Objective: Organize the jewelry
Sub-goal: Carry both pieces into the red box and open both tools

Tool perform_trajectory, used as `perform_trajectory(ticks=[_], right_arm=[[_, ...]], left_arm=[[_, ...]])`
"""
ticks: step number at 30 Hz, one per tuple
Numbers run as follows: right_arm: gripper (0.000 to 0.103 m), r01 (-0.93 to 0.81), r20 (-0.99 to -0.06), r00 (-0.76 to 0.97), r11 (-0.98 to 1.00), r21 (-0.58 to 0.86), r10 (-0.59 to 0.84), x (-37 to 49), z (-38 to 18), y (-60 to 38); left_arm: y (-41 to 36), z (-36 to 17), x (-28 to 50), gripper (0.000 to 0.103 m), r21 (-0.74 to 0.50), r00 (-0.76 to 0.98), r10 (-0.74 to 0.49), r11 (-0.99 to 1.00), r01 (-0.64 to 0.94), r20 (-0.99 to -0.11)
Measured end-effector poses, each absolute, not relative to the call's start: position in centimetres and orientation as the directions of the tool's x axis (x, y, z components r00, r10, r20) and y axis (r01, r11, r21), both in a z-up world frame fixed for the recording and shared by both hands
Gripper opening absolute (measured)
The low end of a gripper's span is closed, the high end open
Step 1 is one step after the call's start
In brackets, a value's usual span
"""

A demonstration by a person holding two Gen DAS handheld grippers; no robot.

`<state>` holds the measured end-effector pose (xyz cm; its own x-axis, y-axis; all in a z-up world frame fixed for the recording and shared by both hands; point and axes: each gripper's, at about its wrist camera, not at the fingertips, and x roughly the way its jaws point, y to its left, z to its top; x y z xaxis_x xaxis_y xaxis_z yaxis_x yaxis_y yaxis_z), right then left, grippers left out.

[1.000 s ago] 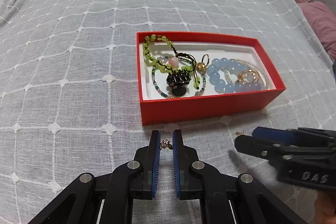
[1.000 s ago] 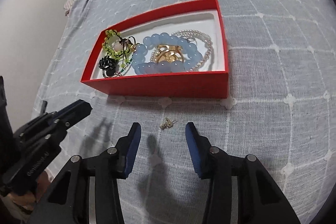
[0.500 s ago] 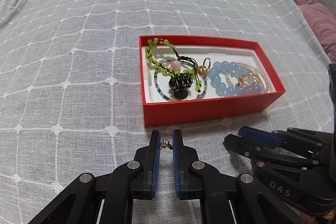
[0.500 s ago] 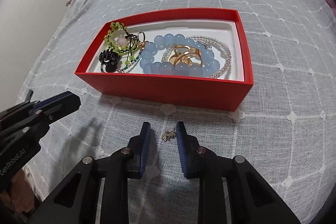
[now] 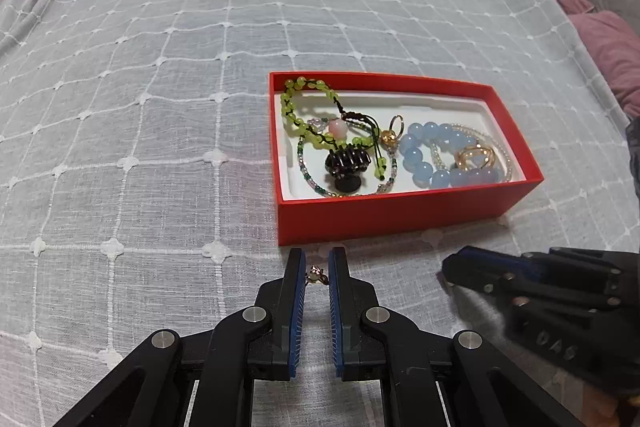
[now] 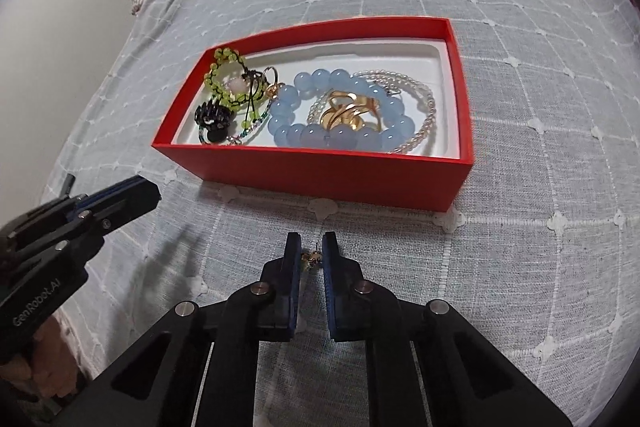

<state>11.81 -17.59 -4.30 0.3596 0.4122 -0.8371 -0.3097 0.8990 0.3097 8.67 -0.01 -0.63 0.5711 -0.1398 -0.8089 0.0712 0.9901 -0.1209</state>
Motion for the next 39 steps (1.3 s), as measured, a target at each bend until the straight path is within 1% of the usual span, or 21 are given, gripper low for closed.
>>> perform_trajectory(ticks=[5,10,18,22,31,35,39], right_arm=[[0.011,-0.277,-0.82,0.361,0.891,0.361,0.444,12.1,-3.7,-19.2],[0.011,-0.269,-0.817,0.356,0.887,0.376,0.454,12.1,-3.5,-19.4],[0.011,-0.293,-0.797,0.358,0.869,0.399,0.487,11.7,-2.4,-19.3],[0.011,-0.302,-0.787,0.37,0.865,0.4,0.493,11.5,-1.6,-19.5],[0.011,-0.338,-0.757,0.41,0.855,0.393,0.51,10.9,0.6,-19.7],[0.011,-0.34,-0.746,0.434,0.859,0.384,0.505,11.1,1.3,-20.0],[0.011,-0.326,-0.728,0.456,0.857,0.399,0.512,11.5,1.9,-20.7]], left_arm=[[0.0,-0.5,8.6,0.006,-0.125,0.576,-0.141,0.99,0.068,-0.805],[-0.1,-0.5,8.6,0.006,-0.127,0.576,-0.143,0.99,0.068,-0.805],[0.1,-0.1,8.6,0.006,-0.149,0.587,-0.158,0.987,0.064,-0.794],[0.0,0.1,8.5,0.006,-0.125,0.603,-0.134,0.991,0.057,-0.786],[-0.3,0.7,8.5,0.006,-0.131,0.638,-0.144,0.989,0.067,-0.756],[-0.8,1.5,8.6,0.006,-0.139,0.664,-0.162,0.986,0.088,-0.73],[-1.3,2.0,9.2,0.007,-0.172,0.672,-0.208,0.978,0.121,-0.711]])
